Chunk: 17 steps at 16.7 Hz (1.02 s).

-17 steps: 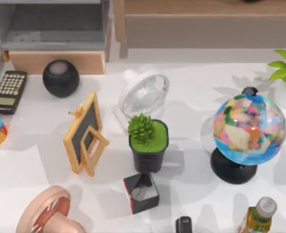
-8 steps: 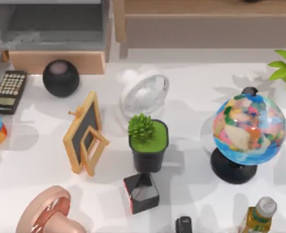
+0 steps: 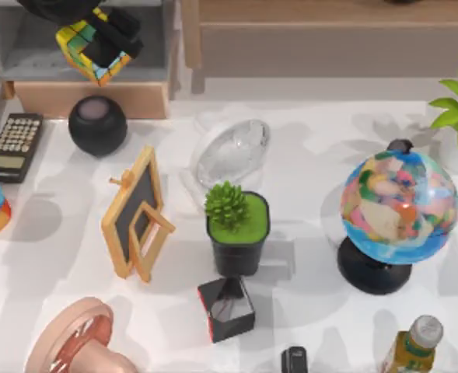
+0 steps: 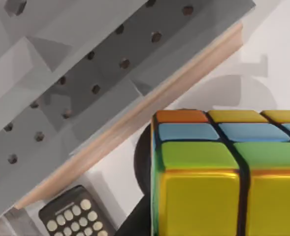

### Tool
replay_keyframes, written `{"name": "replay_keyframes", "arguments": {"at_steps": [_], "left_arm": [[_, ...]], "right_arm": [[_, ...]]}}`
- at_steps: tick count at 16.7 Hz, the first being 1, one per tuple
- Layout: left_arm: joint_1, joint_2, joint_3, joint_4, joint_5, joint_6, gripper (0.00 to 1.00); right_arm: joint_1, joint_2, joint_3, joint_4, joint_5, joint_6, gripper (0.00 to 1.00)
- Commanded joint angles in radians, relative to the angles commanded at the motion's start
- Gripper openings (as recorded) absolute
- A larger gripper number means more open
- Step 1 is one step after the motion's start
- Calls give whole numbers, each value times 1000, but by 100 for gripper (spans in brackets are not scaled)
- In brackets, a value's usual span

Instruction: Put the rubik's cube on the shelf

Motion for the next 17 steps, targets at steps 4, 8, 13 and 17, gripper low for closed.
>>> {"name": "replay_keyframes", "arguments": {"at_steps": [4,8,13,17], "left_arm": [[-247,-22,-168,346,-105,-57,0],[-411,52,-334,774,-260,-109,0],[-532,216,-496,1357,-476,-155,0],[-563,304,-546,1789,-615,-192,0]], "right_arm": [[0,0,0,0,0,0,100],[0,0,0,0,0,0,100],[0,0,0,0,0,0,100],[0,0,0,0,0,0,100]]}}
